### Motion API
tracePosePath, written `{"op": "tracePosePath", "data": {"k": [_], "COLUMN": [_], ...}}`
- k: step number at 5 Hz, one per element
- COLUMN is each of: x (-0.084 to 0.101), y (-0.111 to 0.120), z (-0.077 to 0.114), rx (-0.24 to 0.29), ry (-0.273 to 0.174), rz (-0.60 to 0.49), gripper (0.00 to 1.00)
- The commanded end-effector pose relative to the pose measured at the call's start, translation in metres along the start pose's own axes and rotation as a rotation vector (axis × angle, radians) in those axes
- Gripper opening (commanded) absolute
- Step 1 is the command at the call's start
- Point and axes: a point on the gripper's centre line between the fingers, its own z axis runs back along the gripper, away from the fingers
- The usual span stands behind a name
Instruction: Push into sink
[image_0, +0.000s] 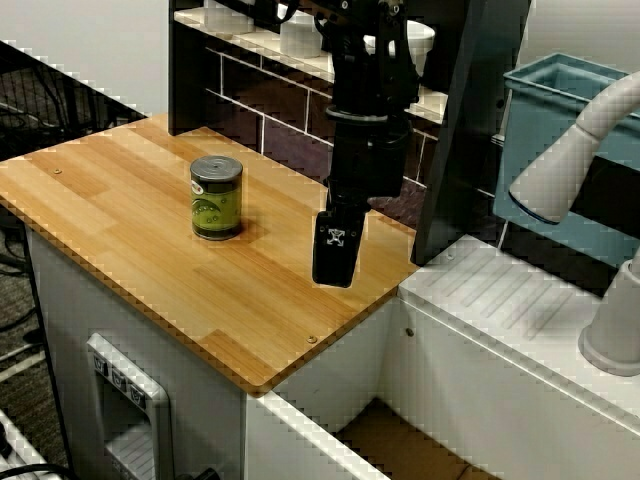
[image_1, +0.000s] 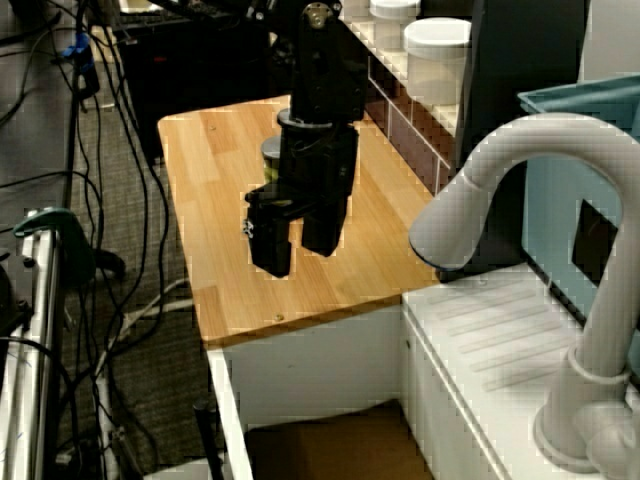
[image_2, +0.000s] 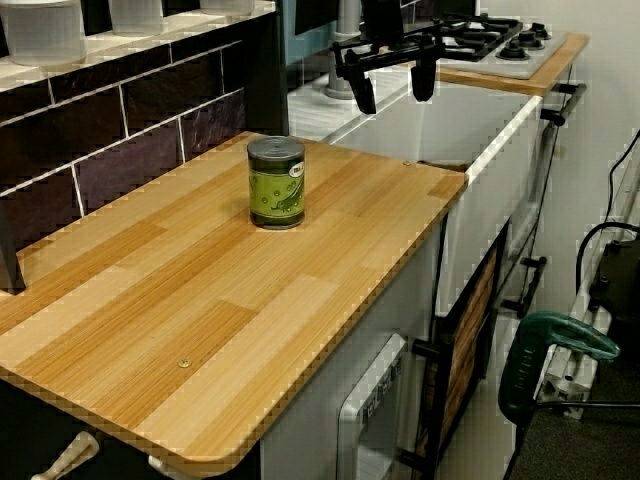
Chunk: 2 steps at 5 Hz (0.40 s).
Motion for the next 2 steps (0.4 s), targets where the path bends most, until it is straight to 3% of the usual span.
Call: {"op": "tracePosePath", "data": {"k": [1, 2], "x": [0.0, -0.022], "y": [0.0, -0.006], "z": [0.0, 0.015], "rx": [0.0, -0.008], "ry": [0.0, -0.031], "rz": [0.0, 0.088], "gripper": [1.0, 1.0]}}
